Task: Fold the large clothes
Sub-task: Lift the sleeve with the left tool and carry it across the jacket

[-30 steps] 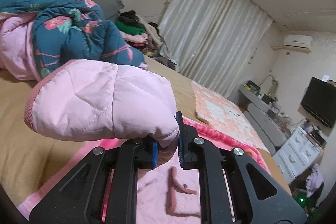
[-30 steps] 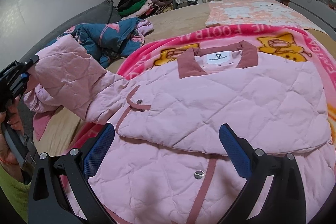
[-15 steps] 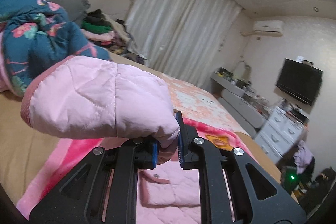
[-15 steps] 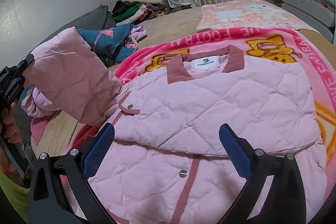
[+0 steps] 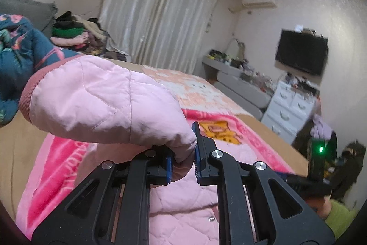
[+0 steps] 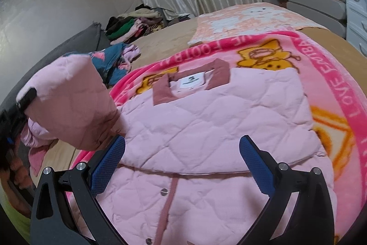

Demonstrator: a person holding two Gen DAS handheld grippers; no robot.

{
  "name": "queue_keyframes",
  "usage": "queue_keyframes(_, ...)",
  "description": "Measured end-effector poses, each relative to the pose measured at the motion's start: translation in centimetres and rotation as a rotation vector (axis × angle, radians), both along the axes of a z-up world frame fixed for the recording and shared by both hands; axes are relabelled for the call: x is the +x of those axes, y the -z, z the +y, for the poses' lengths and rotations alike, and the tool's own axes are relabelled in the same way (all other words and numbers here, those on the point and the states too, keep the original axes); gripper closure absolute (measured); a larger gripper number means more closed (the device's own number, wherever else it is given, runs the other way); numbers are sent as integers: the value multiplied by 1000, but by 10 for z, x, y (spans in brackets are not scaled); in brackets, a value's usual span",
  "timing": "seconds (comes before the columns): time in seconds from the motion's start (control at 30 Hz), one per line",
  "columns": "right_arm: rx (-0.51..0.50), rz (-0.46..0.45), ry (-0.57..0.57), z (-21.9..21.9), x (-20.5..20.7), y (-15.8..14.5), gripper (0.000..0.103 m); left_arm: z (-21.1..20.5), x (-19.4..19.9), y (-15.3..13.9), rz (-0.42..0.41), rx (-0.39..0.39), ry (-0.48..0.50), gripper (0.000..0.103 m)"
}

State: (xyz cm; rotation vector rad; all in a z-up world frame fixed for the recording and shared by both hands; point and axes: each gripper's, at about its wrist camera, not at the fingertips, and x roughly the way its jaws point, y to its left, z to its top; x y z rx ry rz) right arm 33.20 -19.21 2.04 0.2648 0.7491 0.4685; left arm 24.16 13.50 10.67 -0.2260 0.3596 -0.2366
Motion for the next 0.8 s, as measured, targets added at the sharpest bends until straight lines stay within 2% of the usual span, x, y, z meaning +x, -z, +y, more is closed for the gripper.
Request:
queue_keyframes(0.13, 14, 1, 20, -19, 0, 2, 4, -18, 7, 12, 30, 36, 33, 96)
queue_keyframes(0.27, 22, -2, 49, -38, 0, 2, 4, -41, 14, 31, 52, 122, 59, 96)
queue_keyframes(0.5, 31, 14, 123, -73, 2, 10, 4, -68, 23, 64, 121, 209, 117, 95)
queue_keyframes(0.6, 40, 31, 143, -81, 3, 15, 4, -83, 25, 81, 151, 290, 123, 95)
queue_keyframes(0.8, 57, 30, 151, -85, 2, 13, 4, -100, 23, 104, 183, 378, 165, 93)
